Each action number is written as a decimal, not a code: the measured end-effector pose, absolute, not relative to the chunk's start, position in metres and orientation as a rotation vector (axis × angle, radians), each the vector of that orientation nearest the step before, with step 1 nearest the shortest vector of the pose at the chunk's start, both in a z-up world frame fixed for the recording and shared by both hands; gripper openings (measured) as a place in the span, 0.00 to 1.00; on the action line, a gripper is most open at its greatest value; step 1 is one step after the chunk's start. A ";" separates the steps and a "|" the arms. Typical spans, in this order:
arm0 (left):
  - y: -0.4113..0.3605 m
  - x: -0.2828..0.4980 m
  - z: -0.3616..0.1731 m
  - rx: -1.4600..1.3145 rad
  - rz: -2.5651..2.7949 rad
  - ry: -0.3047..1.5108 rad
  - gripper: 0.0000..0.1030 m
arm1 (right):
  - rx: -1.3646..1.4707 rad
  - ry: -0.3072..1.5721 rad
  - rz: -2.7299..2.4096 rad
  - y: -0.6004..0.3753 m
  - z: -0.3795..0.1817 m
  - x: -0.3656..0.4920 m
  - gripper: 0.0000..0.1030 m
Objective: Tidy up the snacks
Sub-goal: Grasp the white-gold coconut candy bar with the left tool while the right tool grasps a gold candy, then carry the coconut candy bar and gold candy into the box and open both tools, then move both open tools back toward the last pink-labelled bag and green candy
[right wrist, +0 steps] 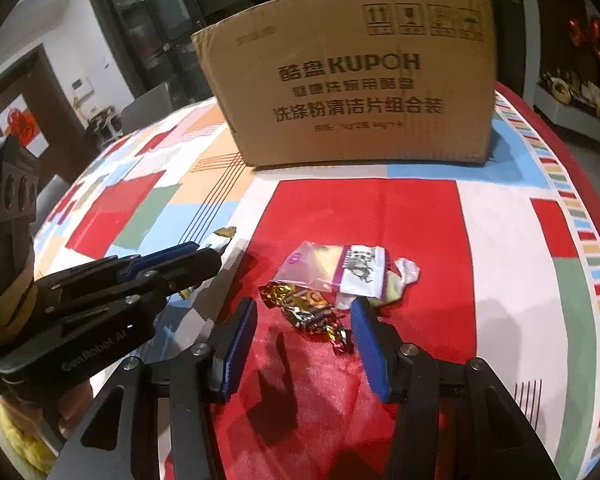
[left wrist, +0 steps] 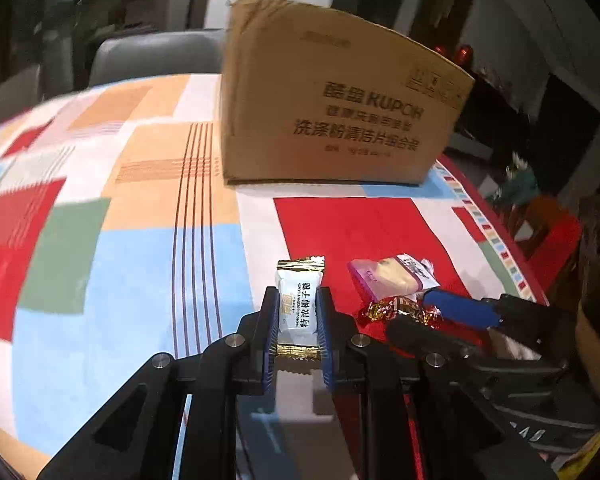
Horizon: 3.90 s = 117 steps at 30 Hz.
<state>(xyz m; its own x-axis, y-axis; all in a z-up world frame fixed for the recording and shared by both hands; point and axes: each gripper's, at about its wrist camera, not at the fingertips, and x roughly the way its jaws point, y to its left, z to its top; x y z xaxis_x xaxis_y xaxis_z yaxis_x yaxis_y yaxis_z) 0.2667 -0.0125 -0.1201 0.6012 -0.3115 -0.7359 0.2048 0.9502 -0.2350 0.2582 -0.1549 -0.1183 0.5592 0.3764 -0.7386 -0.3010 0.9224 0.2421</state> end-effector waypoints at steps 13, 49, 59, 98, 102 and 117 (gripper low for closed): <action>-0.015 0.258 -0.118 -0.092 -0.286 0.866 0.19 | 0.027 0.882 0.399 -0.147 -0.124 0.260 0.27; -0.028 0.252 0.011 -0.047 -0.314 0.648 0.19 | 0.113 0.560 0.393 -0.186 0.009 0.248 0.27; -0.032 0.280 0.054 0.024 -0.307 0.564 0.19 | 0.052 0.463 0.371 -0.188 0.051 0.276 0.27; -0.045 0.357 0.048 0.134 -0.233 0.545 0.61 | 0.057 0.524 0.240 -0.202 0.045 0.360 0.51; -0.051 0.325 0.045 0.191 -0.254 0.503 0.63 | 0.042 0.504 0.256 -0.208 0.043 0.334 0.51; -0.067 0.252 0.009 0.316 -0.445 0.507 0.64 | 0.060 0.562 0.263 -0.215 0.003 0.261 0.54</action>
